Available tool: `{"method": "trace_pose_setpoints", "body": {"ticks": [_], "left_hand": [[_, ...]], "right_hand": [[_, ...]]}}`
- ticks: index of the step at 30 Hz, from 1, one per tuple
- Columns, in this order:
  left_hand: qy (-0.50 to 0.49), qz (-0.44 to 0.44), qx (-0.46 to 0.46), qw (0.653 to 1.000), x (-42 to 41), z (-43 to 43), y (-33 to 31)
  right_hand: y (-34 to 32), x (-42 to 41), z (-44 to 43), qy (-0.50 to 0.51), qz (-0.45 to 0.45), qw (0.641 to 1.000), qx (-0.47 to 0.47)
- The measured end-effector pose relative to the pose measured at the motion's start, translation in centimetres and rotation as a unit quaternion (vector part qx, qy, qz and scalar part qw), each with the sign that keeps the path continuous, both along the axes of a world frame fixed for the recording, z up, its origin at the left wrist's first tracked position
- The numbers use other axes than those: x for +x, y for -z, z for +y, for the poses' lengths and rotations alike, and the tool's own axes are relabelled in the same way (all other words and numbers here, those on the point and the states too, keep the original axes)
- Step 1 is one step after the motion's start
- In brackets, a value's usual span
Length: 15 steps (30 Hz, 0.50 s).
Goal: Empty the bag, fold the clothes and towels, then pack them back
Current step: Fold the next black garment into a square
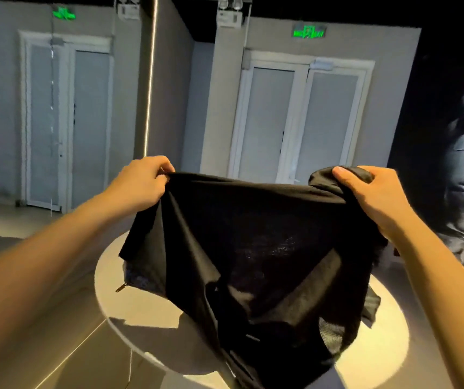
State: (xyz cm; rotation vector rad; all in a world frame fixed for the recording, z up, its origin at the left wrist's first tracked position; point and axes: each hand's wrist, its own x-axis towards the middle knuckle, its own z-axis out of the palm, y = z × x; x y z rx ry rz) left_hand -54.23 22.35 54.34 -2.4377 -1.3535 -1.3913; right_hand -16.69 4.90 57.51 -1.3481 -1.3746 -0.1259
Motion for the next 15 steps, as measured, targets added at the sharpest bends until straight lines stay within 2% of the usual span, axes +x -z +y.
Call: {"method": "trace_pose_setpoints", "body": {"ticks": [4, 7, 10, 13, 15], "left_hand": [[-0.054, -0.083, 0.013, 0.995, -0.3, -0.9, -2.4], [-0.056, -0.153, 0.1, 0.982, -0.2, -2.9, -4.4], [-0.095, -0.152, 0.232, 0.956, -0.4, -5.0, -6.5], [-0.104, -0.136, 0.324, 0.93, -0.3, -5.9, -7.7], [-0.107, -0.091, 0.363, 0.921, -0.2, -5.3, -7.7]], "right_hand": [[-2.9, -1.4, -1.7, -0.003, -0.034, 0.998, 0.054], [-5.3, -2.2, -3.2, 0.016, -0.067, 0.991, 0.117], [-7.2, -2.7, -4.8, 0.048, -0.087, 0.979, 0.181], [-8.0, -2.4, -5.3, 0.108, -0.095, 0.959, 0.243], [-7.7, -1.8, -4.6, 0.125, -0.1, 0.963, 0.218]]}}
